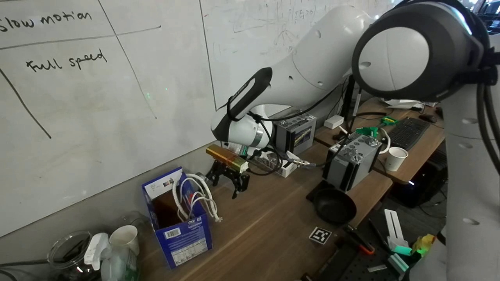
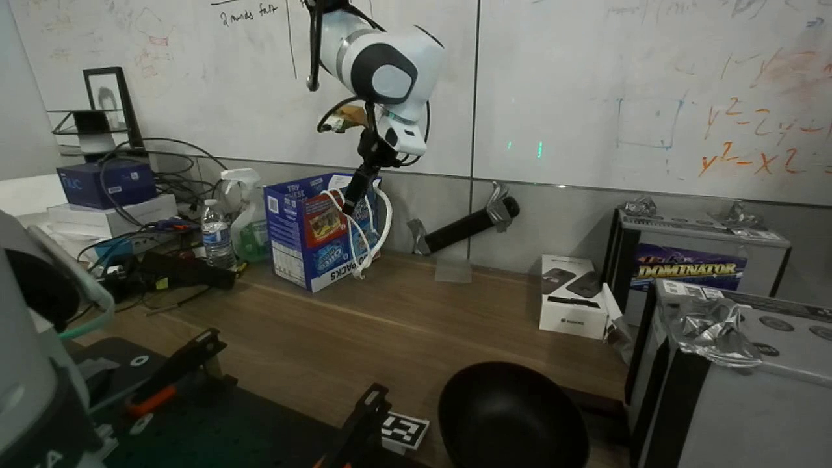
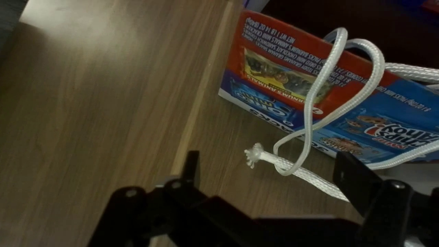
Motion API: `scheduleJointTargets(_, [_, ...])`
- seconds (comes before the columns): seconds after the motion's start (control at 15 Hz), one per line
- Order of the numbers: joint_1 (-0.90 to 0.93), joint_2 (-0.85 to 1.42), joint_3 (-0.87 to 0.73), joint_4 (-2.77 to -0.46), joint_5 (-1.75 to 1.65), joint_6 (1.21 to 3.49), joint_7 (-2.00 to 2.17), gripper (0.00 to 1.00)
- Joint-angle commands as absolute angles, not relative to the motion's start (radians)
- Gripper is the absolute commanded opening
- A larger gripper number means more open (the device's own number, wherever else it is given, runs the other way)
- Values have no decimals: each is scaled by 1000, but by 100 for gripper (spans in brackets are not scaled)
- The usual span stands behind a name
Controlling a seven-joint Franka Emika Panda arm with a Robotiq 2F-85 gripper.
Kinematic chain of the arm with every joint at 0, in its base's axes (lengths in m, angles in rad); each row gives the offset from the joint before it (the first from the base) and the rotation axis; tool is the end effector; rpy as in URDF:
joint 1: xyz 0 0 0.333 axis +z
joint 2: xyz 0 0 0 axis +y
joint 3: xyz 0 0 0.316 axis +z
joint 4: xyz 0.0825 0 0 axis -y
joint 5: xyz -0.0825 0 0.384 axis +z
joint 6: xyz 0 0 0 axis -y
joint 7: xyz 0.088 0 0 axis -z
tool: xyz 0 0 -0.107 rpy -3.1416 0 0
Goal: Put the white object in the blue box
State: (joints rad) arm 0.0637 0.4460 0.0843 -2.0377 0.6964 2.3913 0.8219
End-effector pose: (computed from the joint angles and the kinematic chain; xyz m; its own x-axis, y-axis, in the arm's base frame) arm 0.5832 0.0919 0.2167 0.3335 -0.8271 -0.4524 -0.9422 -0.3083 -0.1309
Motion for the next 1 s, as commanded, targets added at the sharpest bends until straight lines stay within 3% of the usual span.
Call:
scheduleJointTargets(0.0, [34, 399, 103, -2104, 823, 2445, 668, 100])
scheduleJointTargets(0.93, [65, 527, 90, -2038, 1084, 2397, 386, 100])
